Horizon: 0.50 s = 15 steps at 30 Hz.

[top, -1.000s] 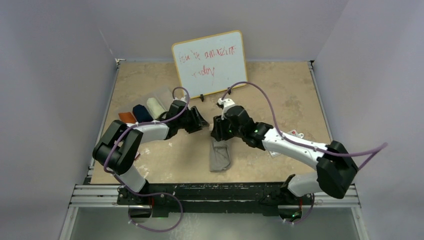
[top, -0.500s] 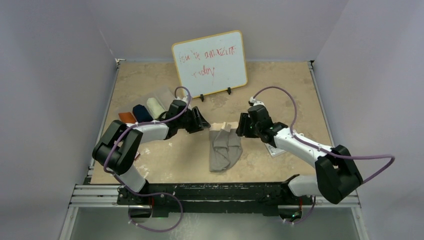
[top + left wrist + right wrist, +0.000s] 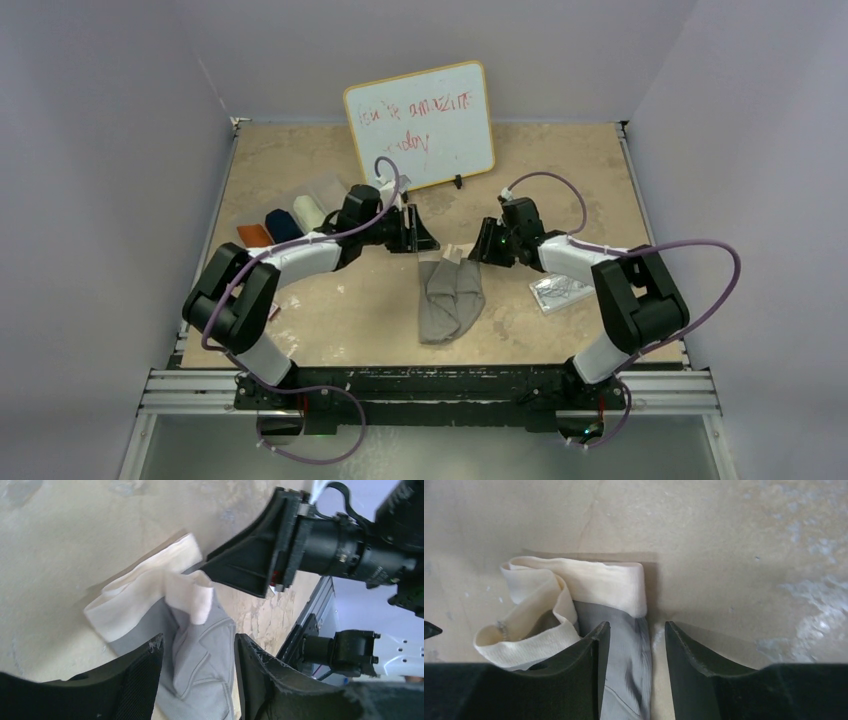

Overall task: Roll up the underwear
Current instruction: Fold the underwear at the center of the board.

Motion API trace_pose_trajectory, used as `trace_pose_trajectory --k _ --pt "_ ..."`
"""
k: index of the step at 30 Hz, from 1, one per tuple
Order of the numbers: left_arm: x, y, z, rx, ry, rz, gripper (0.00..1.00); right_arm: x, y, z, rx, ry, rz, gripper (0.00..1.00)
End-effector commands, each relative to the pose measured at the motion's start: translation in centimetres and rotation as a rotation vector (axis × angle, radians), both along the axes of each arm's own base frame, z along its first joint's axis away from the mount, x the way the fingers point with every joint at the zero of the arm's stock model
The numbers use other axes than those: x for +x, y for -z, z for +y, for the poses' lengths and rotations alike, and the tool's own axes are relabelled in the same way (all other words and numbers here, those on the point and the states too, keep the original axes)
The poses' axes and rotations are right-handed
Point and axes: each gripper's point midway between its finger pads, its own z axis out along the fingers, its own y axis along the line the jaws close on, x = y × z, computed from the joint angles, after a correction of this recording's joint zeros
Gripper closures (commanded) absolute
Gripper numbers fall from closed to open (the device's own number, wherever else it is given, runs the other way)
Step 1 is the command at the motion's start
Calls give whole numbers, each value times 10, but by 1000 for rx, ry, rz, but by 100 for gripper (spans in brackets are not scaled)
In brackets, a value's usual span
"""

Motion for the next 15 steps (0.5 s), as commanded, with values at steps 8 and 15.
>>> trace_pose_trajectory --k 8,15 --pt "7 -4 -41 86 163 -88 49 15 -7 20 97 -99 -23 73" --pt "8 7 -40 116 168 -72 56 17 -17 25 108 -139 -45 95"
